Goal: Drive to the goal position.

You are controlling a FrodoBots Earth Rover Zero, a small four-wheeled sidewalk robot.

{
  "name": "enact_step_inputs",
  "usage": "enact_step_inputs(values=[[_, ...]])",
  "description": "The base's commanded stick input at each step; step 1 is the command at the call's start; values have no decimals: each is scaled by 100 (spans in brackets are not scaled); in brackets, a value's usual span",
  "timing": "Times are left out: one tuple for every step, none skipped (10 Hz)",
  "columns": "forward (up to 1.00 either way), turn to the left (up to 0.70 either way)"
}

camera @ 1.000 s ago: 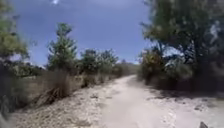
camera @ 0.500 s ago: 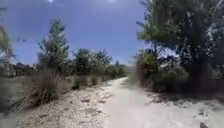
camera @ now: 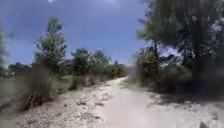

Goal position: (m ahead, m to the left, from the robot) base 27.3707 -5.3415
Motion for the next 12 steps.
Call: enact_step_inputs(values=[[45,0],[45,0],[45,0],[45,0],[45,4],[45,13],[45,25],[45,27],[45,3],[45,0],[45,0],[45,0]])
